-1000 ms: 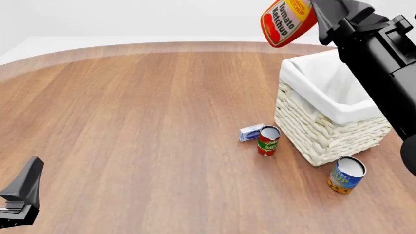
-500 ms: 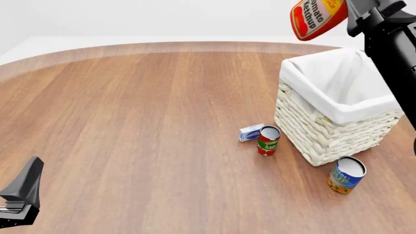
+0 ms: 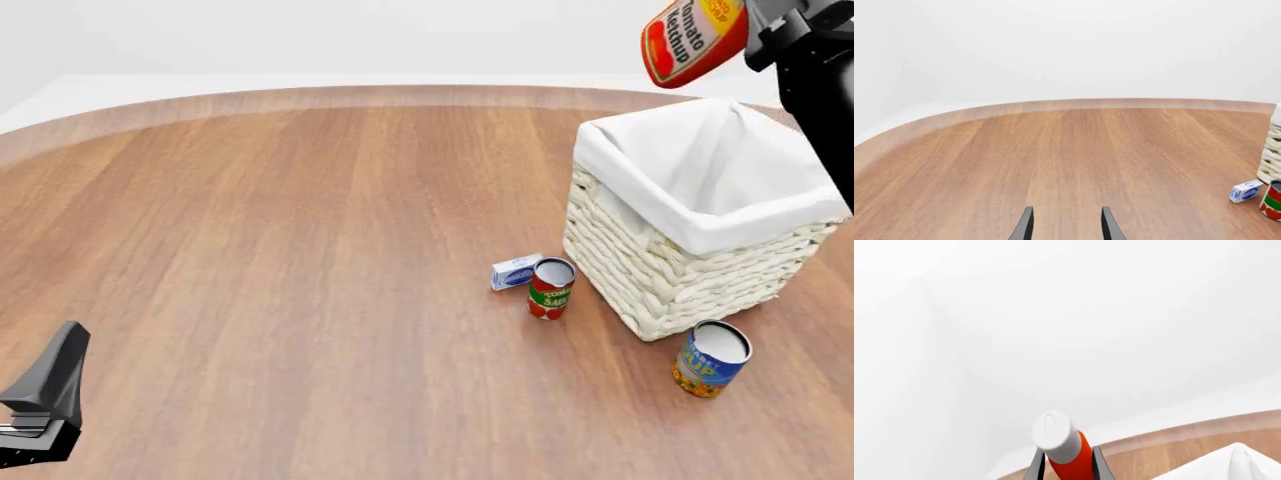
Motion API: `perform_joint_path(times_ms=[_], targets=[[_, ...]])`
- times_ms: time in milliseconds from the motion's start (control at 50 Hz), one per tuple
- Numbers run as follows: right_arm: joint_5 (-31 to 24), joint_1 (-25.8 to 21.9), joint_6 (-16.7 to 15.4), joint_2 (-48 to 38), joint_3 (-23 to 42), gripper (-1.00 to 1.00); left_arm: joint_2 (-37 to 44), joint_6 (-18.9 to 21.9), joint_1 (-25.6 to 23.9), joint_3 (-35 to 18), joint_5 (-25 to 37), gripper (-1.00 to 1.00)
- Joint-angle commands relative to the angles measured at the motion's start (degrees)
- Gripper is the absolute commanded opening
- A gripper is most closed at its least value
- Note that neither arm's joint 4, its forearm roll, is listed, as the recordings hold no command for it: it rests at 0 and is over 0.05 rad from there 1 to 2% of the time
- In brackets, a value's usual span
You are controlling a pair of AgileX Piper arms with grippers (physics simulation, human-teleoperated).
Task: Pick up the ketchup, and put it in the basket.
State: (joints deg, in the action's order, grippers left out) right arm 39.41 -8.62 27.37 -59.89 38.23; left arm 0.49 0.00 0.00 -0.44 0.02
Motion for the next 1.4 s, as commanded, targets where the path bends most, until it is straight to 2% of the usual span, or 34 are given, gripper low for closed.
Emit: perform_joint_path(times_ms=[20, 140, 160, 260, 280, 300, 320, 340, 360, 480, 580, 800, 900, 1160, 1400], targets=[[-2.7, 1.4, 1.2, 0.8, 1.3, -1.0, 0.0, 0.0, 0.0, 0.0, 0.0, 1.0], [-2.6, 1.8, 1.0, 0.0, 1.8, -1.0, 0.0, 0.0, 0.0, 0.0, 0.0, 1.0], [-4.5, 2.1, -1.6, 0.0, 2.7, -1.0, 0.0, 0.0, 0.0, 0.0, 0.0, 1.0], [-4.9, 2.2, -3.3, 0.5, 2.9, -1.0, 0.0, 0.0, 0.0, 0.0, 0.0, 1.0], [-6.2, 2.2, -5.4, 0.5, 3.6, -1.0, 0.0, 0.0, 0.0, 0.0, 0.0, 1.0], [-6.2, 2.2, -5.4, 0.5, 3.6, -1.0, 0.0, 0.0, 0.0, 0.0, 0.0, 1.0], [-7.6, 2.7, -8.1, 0.7, 4.3, -1.0, 0.0, 0.0, 0.0, 0.0, 0.0, 1.0], [-7.6, 2.7, -8.1, 0.7, 4.3, -1.0, 0.0, 0.0, 0.0, 0.0, 0.0, 1.0], [-8.9, 3.3, -9.7, 0.6, 5.0, -1.0, 0.0, 0.0, 0.0, 0.0, 0.0, 1.0], [-10.3, 2.9, -10.1, -0.2, 6.0, -1.0, 0.0, 0.0, 0.0, 0.0, 0.0, 1.0], [-13.5, 2.1, -15.1, -1.4, 8.2, -1.0, 0.0, 0.0, 0.0, 0.0, 0.0, 1.0], [-15.0, 3.6, -18.6, -1.4, 8.8, -1.0, 0.0, 0.0, 0.0, 0.0, 0.0, 1.0], [-16.8, 4.2, -22.2, -2.0, 9.9, -1.0, 0.0, 0.0, 0.0, 0.0, 0.0, 1.0], [-17.7, 4.7, -24.5, -2.3, 10.4, -1.0, 0.0, 0.0, 0.0, 0.0, 0.0, 1.0], [-20.6, 5.8, -24.7, -3.8, 12.0, -1.0, 0.0, 0.0, 0.0, 0.0, 0.0, 1.0]])
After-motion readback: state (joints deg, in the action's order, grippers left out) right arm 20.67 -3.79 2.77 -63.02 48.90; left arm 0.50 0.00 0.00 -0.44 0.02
